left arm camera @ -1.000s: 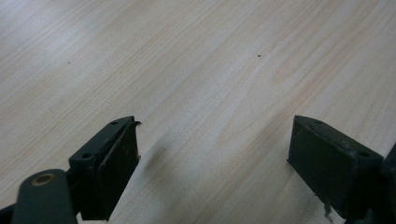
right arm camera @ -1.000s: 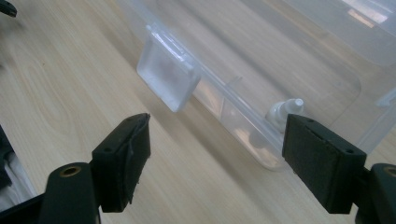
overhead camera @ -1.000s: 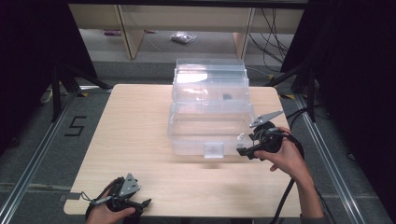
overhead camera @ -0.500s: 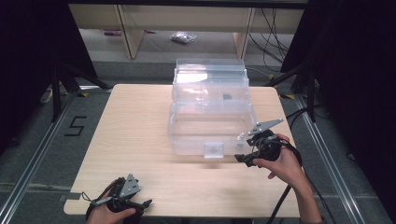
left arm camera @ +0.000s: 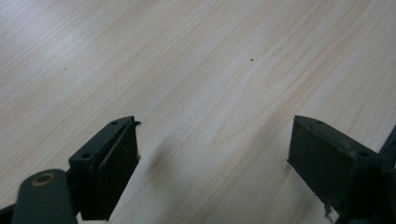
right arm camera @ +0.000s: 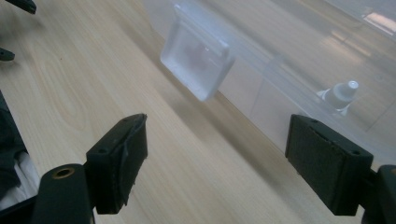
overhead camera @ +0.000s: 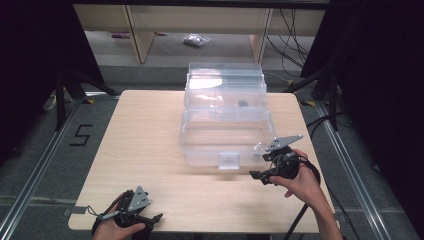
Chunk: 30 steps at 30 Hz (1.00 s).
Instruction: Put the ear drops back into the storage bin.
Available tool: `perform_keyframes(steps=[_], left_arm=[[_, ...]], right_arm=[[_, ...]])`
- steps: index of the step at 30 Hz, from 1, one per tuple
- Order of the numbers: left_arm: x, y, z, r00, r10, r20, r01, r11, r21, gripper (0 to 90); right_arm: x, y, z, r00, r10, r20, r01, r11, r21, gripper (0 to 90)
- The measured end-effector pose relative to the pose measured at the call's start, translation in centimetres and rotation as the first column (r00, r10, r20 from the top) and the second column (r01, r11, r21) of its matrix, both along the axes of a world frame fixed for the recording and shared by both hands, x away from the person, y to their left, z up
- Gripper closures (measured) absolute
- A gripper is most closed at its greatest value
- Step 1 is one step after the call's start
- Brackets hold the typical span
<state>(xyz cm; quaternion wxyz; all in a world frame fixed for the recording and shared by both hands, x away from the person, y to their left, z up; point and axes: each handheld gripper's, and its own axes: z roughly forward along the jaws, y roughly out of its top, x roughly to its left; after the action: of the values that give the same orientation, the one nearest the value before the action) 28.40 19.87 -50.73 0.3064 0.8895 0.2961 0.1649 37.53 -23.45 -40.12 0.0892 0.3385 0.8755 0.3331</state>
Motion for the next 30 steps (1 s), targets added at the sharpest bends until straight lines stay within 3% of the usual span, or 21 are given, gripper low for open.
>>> perform_keyframes(steps=[4,5,6,12,13,14,15,16,19,21,23,26,30], left_arm=[[0.0,0.0,0.1,1.0000,-0.005,-0.006,0.005,1.0000,0.004,15.4],[0.0,0.0,0.1,1.0000,-0.005,-0.007,0.005,1.0000,0.003,15.4],[0.0,0.0,0.1,1.0000,-0.006,-0.007,0.006,1.0000,0.004,15.5],[0.0,0.0,0.0,1.0000,0.000,0.003,0.000,1.0000,0.002,15.4],[0.0,0.0,0.0,1.0000,-0.002,0.002,0.002,1.0000,0.000,15.4],[0.0,0.0,0.1,1.0000,-0.005,-0.005,0.005,1.0000,0.005,15.4],[0.0,0.0,0.1,1.0000,-0.005,-0.005,0.005,1.0000,0.005,15.4],[0.0,0.0,0.1,1.0000,-0.006,-0.005,0.006,1.0000,0.004,15.4],[0.0,0.0,0.1,1.0000,-0.005,-0.004,0.005,1.0000,0.005,15.4],[0.0,0.0,0.1,1.0000,-0.005,-0.004,0.005,1.0000,0.004,15.4],[0.0,0.0,0.0,1.0000,-0.003,0.001,0.003,1.0000,0.000,15.5],[0.0,0.0,0.1,1.0000,-0.006,-0.004,0.006,1.0000,0.004,15.4],[0.0,0.0,0.1,1.0000,-0.005,-0.004,0.005,1.0000,0.004,15.4]], right_arm=[[0.0,0.3,-0.4,0.9998,0.021,-0.001,-0.021,0.9998,-0.008,21.2],[0.0,0.3,-0.6,0.9993,0.031,0.023,-0.031,0.9994,-0.016,21.2],[-0.2,0.4,-0.6,0.9997,0.022,-0.009,-0.023,0.9996,-0.015,21.2],[-0.3,0.6,-1.0,0.9995,0.026,0.014,-0.026,0.9996,-0.008,21.5],[-0.4,0.6,-1.0,0.9997,0.021,-0.013,-0.021,0.9998,0.002,21.5],[-0.3,0.6,-1.3,0.9992,0.025,0.031,-0.025,0.9997,-0.003,21.5],[-0.4,0.6,-1.4,0.9995,0.030,0.008,-0.030,0.9995,-0.003,21.5],[-0.4,0.6,-1.6,0.9994,0.026,0.024,-0.026,0.9997,-0.003,21.5],[-0.9,0.7,-1.9,0.9999,0.010,-0.003,-0.010,0.9999,-0.001,21.5],[-0.9,0.7,-2.5,0.9994,0.026,0.021,-0.026,0.9996,0.003,21.7],[-1.1,0.7,-2.6,0.9997,0.023,-0.005,-0.023,0.9997,0.004,21.8],[-1.2,0.7,-3.2,0.9994,0.035,0.001,-0.035,0.9994,-0.002,21.7],[-1.6,0.8,-3.6,0.9991,0.031,-0.030,-0.032,0.9995,-0.007,21.6]])
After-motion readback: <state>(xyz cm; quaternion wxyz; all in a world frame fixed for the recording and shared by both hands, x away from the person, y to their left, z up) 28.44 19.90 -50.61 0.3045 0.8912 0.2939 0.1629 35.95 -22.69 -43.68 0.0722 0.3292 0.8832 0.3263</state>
